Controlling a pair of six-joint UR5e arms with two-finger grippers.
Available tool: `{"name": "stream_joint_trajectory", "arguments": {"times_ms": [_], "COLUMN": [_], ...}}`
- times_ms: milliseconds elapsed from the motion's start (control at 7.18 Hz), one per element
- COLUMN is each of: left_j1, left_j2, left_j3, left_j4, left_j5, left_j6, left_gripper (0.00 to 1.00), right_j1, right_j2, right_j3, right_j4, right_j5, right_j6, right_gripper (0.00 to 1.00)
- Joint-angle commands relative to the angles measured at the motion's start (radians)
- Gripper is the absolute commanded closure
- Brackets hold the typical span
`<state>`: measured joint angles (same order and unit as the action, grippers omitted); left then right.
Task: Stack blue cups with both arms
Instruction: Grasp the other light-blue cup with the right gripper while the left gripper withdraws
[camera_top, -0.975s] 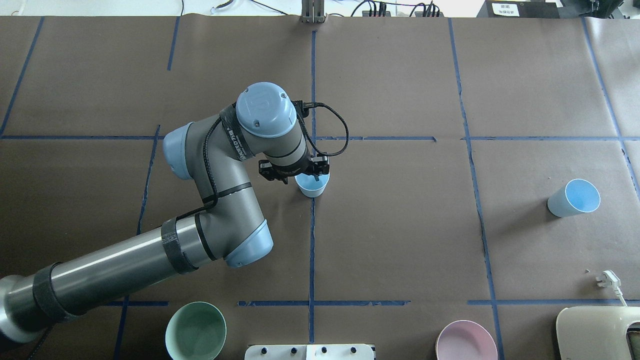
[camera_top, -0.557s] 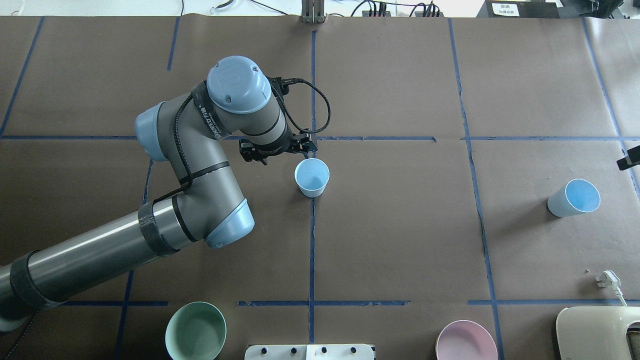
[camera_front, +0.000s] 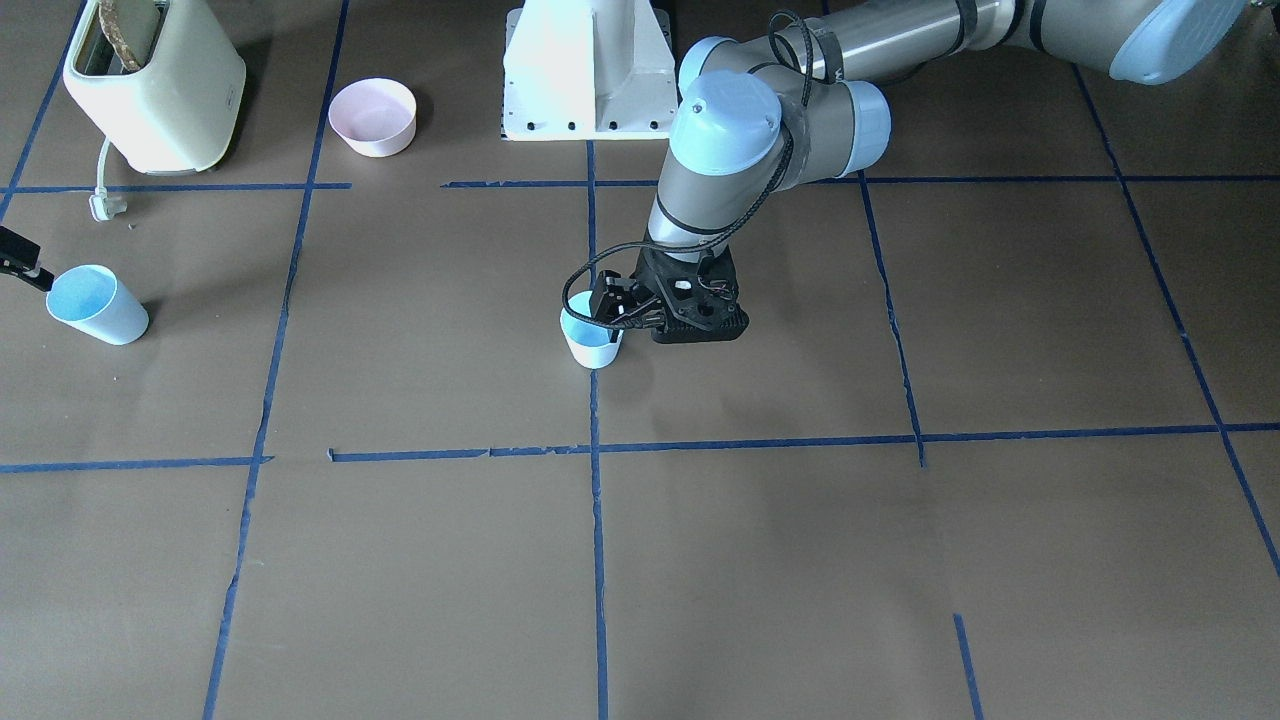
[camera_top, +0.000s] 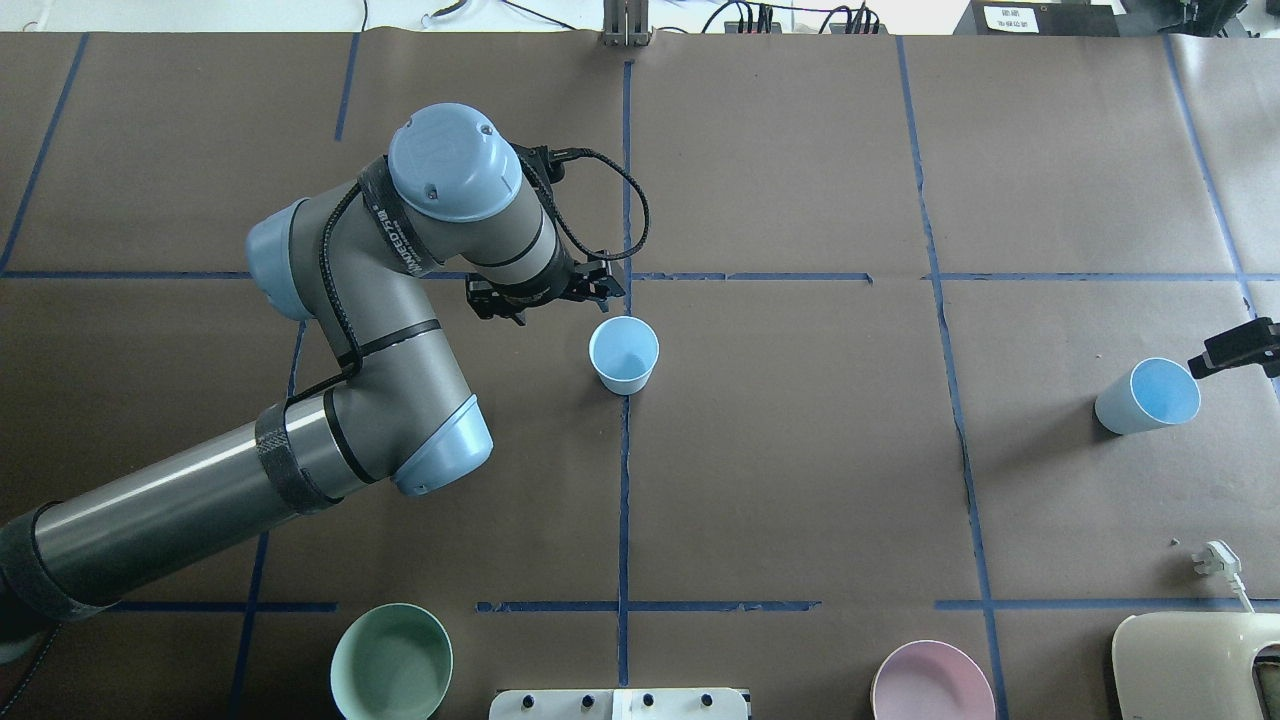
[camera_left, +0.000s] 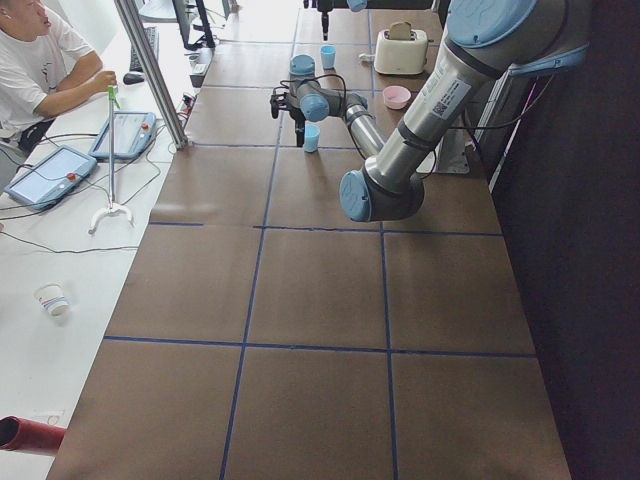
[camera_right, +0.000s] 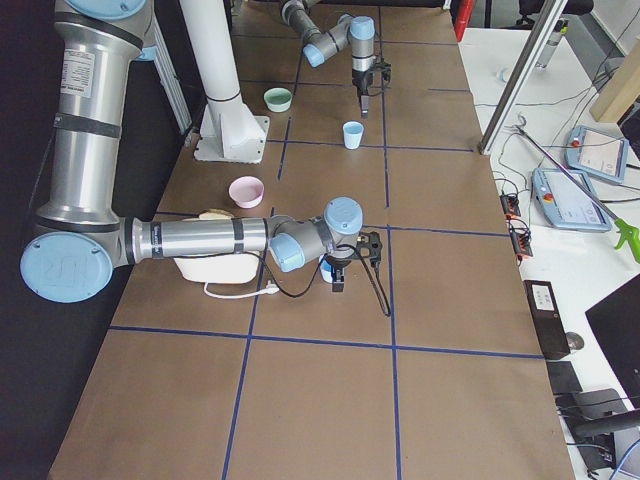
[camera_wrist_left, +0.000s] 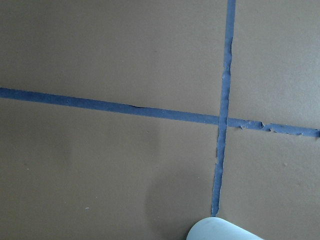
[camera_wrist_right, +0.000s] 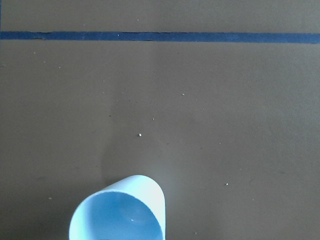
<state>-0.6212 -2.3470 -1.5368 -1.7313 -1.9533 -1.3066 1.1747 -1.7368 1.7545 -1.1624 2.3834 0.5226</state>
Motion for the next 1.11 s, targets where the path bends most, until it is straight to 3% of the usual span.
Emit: {"name": "stream_joint_trajectory", "arguments": {"times_ms": [0,697,975], "left_j1": [-0.002,-0.002,-0.002], "left_j2": [0.001,0.030,0.043], "left_j3": [-0.008,-0.046,-0.063], "left_j4": [-0.001,-0.004,-0.004], "left_j5": [0.000,0.000,0.000], "left_j6": [0.000,0.000,0.003], "left_gripper": [0.00,0.00,0.00], "right_j1": [-0.039,-0.124,-0.136], "right_j2": [-0.001,0.022,0.040], "right_j3": [-0.006,-0.064,-0.070], "right_j4": [0.001,0.003,0.001], "right_j5": [-0.013,-0.073,-0.075], "right_j6": [0.005,0.007,0.040], "right_gripper": [0.00,0.03,0.92]}}
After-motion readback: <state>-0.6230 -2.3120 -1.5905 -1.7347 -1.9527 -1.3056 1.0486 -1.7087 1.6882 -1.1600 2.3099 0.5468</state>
